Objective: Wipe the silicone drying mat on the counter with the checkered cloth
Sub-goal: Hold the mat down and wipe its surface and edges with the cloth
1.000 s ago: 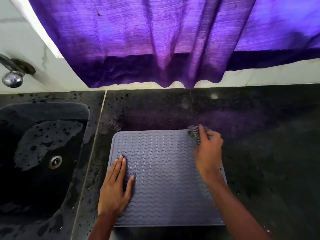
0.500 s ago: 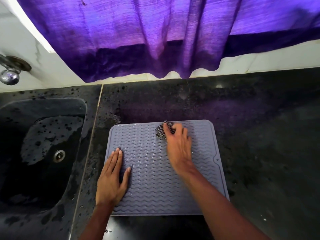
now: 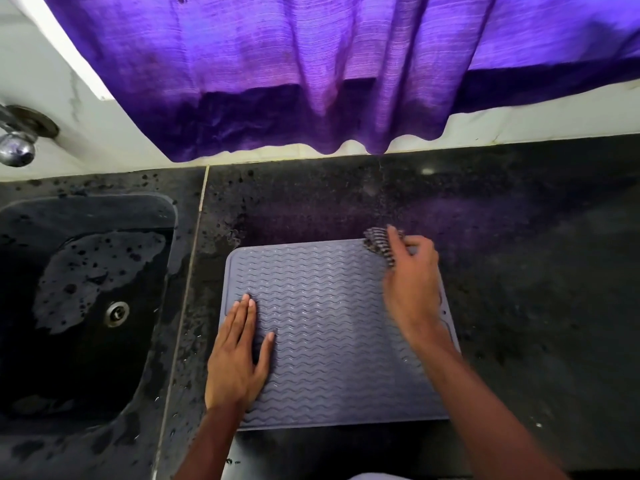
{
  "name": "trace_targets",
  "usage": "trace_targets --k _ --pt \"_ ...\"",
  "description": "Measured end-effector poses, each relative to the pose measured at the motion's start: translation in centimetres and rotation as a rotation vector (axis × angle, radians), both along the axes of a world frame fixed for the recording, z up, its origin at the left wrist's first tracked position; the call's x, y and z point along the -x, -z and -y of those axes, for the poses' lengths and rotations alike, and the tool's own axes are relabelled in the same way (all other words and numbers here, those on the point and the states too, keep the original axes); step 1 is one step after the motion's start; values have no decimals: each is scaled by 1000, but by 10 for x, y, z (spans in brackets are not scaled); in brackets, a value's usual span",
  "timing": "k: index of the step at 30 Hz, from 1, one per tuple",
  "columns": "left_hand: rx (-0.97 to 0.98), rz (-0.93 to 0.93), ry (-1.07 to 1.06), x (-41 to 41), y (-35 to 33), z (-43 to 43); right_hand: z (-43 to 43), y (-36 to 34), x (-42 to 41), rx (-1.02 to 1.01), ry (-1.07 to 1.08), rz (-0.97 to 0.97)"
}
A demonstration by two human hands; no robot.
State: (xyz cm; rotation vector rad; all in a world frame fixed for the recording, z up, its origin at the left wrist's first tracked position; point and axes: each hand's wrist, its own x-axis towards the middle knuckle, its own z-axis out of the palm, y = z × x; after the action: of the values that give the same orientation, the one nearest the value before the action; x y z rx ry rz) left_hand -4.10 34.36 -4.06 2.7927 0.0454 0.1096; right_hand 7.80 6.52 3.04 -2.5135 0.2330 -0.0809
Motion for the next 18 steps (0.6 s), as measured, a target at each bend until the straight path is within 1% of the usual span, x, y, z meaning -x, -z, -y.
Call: trace_targets --k 1,2,5,7,9,13,18 --pt "0 -4 1 0 -1 0 -21 -2 -1 -62 -28 22" --pt "-1 -7 3 0 -2 0 -43 -2 -1 -78 -80 37" --pt "2 -8 5 0 -3 1 -99 5 0 41 -288 48" --pt "4 -7 7 0 -4 1 -114 13 3 128 -340 -2" --pt "3 -7 -2 0 -4 1 -112 18 5 156 -329 -52" --pt "-7 -20 -19 0 -4 2 -82 28 9 217 -330 -26" --pt "-7 -10 -22 0 -3 3 -24 28 6 264 -210 -64"
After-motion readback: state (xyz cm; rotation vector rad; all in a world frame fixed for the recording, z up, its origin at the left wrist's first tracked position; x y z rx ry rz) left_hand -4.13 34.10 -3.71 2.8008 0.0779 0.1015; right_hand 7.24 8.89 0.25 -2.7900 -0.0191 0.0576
